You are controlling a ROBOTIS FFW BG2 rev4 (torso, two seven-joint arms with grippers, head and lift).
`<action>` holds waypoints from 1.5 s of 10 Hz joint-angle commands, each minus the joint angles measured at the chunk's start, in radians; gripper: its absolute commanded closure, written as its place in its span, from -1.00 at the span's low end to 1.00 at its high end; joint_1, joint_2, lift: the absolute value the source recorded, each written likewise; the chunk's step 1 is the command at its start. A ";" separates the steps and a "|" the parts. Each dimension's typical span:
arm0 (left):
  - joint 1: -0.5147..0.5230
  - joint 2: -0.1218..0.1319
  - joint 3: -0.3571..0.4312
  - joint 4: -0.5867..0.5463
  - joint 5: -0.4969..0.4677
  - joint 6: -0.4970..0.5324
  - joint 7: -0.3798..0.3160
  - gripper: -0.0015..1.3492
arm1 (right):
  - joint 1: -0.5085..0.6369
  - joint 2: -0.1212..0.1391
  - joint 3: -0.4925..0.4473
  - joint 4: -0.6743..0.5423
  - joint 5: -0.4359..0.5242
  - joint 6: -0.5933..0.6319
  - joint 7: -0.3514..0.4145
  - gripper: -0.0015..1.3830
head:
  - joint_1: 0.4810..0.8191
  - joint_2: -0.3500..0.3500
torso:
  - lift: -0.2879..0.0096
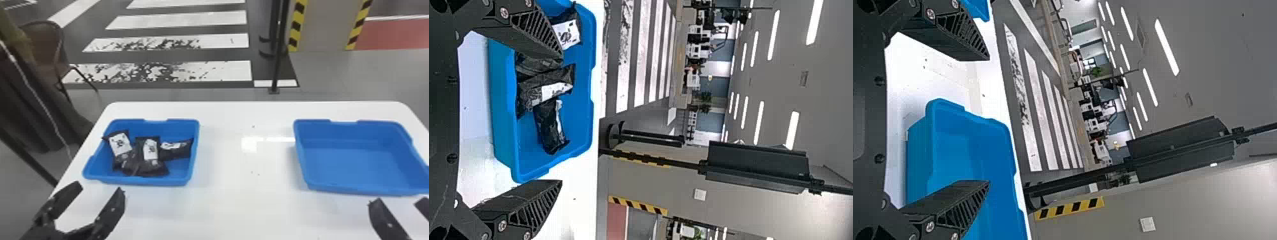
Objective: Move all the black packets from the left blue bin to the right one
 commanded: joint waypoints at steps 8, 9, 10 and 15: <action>0.002 -0.003 0.000 0.003 0.002 0.000 0.000 -0.78 | 0.002 0.000 0.000 0.002 -0.002 0.000 0.000 -0.79 | 0.27 0.32 | -0.01; 0.002 -0.003 -0.002 0.003 0.002 0.002 0.000 -0.78 | 0.002 0.000 0.000 0.002 -0.004 0.000 0.000 -0.79 | 0.27 0.32 | -0.01; 0.002 -0.003 -0.002 0.003 0.002 0.002 0.000 -0.78 | 0.002 0.000 0.000 0.002 -0.002 0.000 0.000 -0.79 | 0.27 0.32 | -0.01; -0.060 -0.003 0.004 0.022 -0.034 0.032 0.000 -0.78 | 0.002 0.000 0.006 0.007 -0.008 0.000 0.000 -0.79 | 0.27 0.34 | -0.01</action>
